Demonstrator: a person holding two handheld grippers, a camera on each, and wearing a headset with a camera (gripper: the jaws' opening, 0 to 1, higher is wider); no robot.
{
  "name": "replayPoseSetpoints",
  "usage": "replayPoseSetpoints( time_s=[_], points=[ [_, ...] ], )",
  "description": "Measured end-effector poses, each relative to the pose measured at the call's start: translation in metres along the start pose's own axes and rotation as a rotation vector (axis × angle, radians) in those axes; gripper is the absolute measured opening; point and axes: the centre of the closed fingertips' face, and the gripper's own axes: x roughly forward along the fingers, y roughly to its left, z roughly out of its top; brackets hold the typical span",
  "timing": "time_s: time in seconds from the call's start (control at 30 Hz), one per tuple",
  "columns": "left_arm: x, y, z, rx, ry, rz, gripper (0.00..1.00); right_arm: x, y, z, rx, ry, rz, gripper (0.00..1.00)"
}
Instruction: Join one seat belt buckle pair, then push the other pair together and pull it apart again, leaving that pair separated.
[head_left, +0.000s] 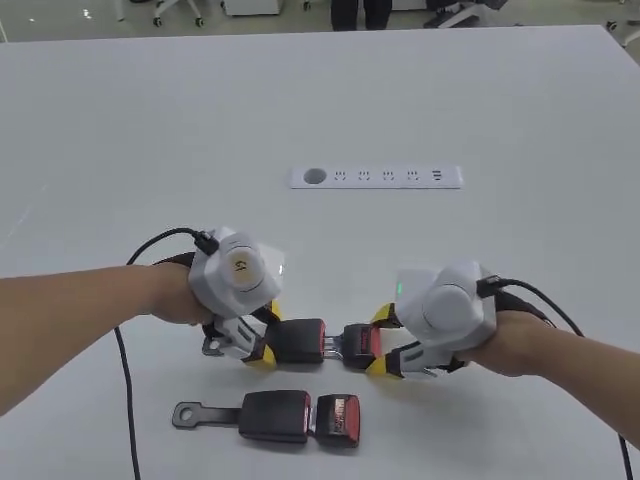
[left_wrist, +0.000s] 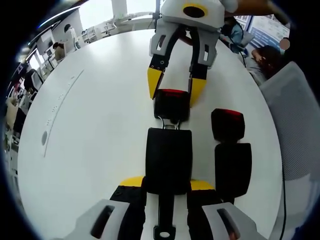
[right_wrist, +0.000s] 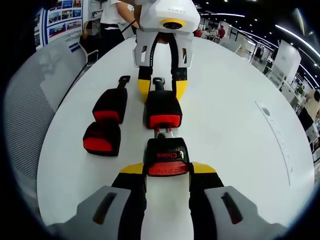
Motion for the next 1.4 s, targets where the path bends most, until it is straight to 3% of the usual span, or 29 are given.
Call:
replayPoseSetpoints(
  time_s=[1.4],
  points=[
    [-0.0004,0.0000,0.0006,0.022,0.015,-0.008,0.30,0.0050,-0.0001,0.0053,0.015,-0.019,0.016,0.30]
  ],
)
